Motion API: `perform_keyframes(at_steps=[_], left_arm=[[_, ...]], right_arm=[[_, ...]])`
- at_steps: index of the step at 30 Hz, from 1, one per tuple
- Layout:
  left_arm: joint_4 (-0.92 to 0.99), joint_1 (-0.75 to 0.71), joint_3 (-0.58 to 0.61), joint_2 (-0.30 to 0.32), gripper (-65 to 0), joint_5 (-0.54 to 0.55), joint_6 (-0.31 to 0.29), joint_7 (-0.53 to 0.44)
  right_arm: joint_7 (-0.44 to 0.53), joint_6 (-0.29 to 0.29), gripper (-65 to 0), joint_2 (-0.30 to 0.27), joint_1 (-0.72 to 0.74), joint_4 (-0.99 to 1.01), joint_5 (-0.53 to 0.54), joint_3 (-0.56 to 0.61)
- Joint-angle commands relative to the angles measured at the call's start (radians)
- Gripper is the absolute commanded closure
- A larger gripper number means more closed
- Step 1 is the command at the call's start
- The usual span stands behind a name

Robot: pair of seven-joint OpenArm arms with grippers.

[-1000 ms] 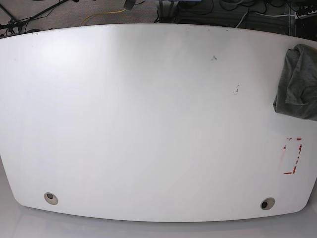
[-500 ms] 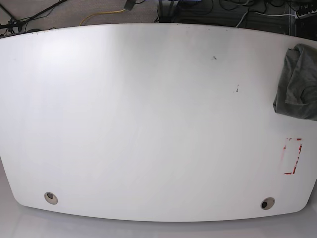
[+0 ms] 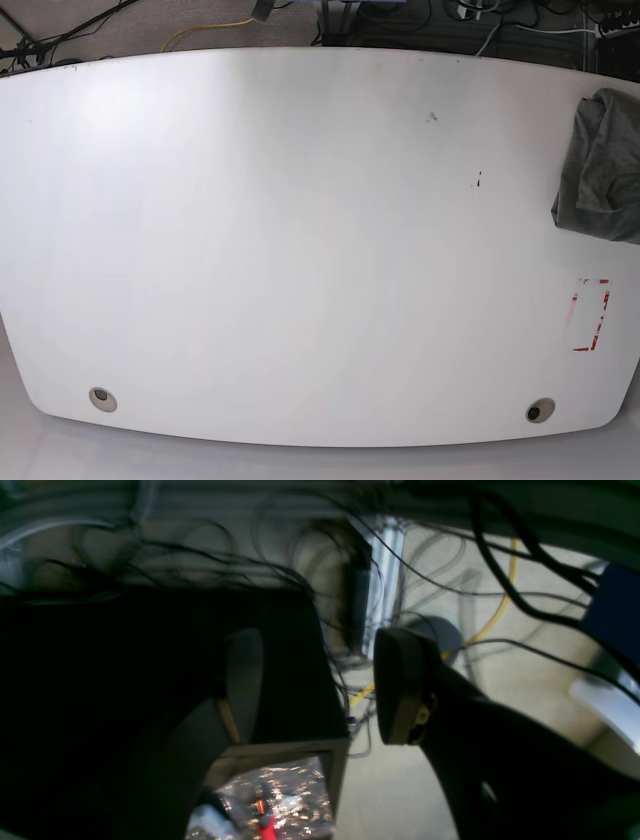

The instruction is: Fold the T-shirt properly

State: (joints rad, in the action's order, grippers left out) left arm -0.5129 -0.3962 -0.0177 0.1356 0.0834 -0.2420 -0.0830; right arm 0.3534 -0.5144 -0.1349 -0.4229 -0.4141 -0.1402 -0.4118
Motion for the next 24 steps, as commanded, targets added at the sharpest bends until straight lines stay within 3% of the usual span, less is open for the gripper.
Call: perform_keyframes(at_steps=[1,6,13,20,24], left_arm=[[0.162,0.056,0.032,0.003,-31.8,0.003,0.042,-0.054],[0.415,0.19,0.132,-0.012,-31.8,0.009,0.123,-0.166],[0.446,0.251,0.129,-0.035,-31.9,0.009,0.132,-0.105],[0.448,0.271,0.129,-0.05,-31.9,0.009,0.134,-0.076],[0.449,0.273,0.129,-0.057,-31.9,0.009,0.134,-0.074]], right_arm=[[0.011,-0.005,-42.0,-0.021,0.019,0.059,-0.006,-0.002],[-0.055,-0.003,-42.2,-0.029,0.083,0.077,-0.006,0.0],[-0.155,-0.002,-42.3,-0.042,0.134,0.079,-0.008,0.0],[-0.167,0.0,-42.3,-0.042,0.154,0.079,-0.008,0.054],[-0.162,0.04,-42.3,-0.042,0.149,0.079,-0.006,0.112]])
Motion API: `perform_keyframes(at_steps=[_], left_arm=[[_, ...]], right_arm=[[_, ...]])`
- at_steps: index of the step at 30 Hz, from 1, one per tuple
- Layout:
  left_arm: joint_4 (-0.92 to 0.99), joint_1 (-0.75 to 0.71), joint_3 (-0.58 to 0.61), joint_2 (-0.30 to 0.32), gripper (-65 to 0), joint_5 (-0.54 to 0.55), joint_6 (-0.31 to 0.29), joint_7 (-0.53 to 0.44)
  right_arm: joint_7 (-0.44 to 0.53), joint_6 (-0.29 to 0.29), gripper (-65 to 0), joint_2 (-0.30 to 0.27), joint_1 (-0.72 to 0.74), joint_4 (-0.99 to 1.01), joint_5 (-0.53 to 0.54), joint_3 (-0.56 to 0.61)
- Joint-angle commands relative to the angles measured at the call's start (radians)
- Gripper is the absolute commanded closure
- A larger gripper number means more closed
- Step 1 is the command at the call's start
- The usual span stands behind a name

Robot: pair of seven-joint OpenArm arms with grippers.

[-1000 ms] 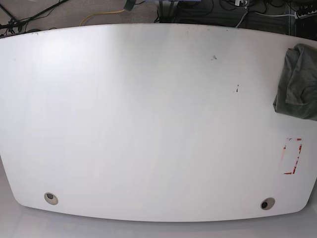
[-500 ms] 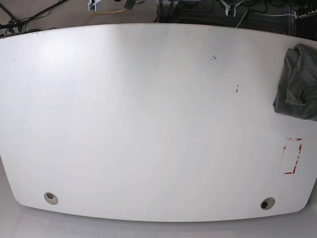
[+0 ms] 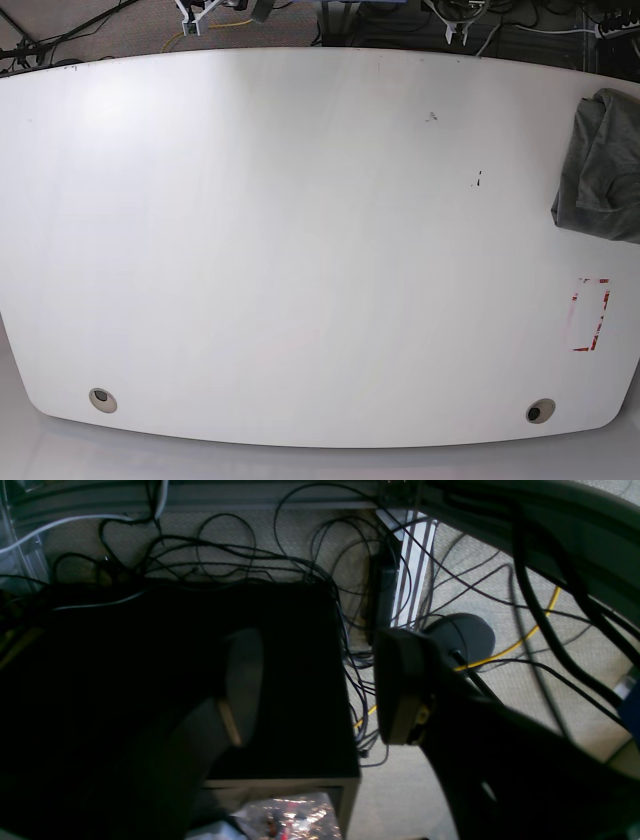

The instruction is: Fold the T-shirt properly

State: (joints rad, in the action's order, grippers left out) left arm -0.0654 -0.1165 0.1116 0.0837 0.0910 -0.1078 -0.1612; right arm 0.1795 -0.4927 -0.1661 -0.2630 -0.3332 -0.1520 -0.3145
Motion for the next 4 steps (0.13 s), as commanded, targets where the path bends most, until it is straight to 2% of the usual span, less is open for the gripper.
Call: perform_keyframes(at_steps=[1,4], left_arm=[[0.002,-0.007,0.0,-0.005,-31.9,0.002,0.0,0.004],[0.0,-0.007,0.0,-0.005,-32.1,0.003,0.0,0.004]], right_arm=[[0.012,0.032,-42.3,-0.011,-0.011,-0.002,0.005,0.027],[0.013,0.07,-42.3,-0.01,-0.009,-0.002,0.007,0.054]])
